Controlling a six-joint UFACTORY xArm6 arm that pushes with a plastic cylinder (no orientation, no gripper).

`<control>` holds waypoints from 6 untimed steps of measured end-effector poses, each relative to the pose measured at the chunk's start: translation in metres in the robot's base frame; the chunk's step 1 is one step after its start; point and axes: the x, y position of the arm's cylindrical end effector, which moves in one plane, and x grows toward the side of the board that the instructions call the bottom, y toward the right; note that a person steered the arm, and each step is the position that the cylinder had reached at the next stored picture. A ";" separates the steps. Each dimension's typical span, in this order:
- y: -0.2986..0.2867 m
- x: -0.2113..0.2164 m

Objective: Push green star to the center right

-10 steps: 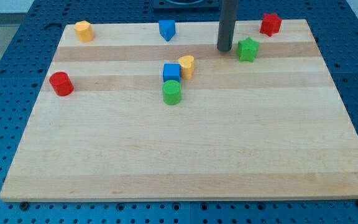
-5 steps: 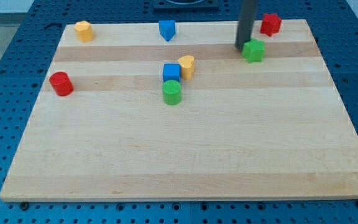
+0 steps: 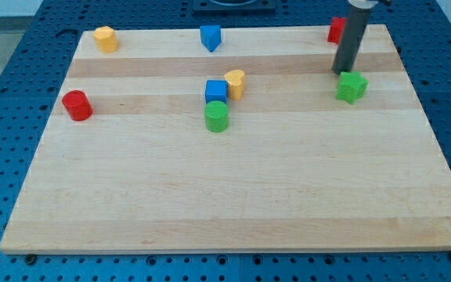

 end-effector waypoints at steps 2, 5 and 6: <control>-0.034 0.022; 0.016 0.047; 0.016 0.050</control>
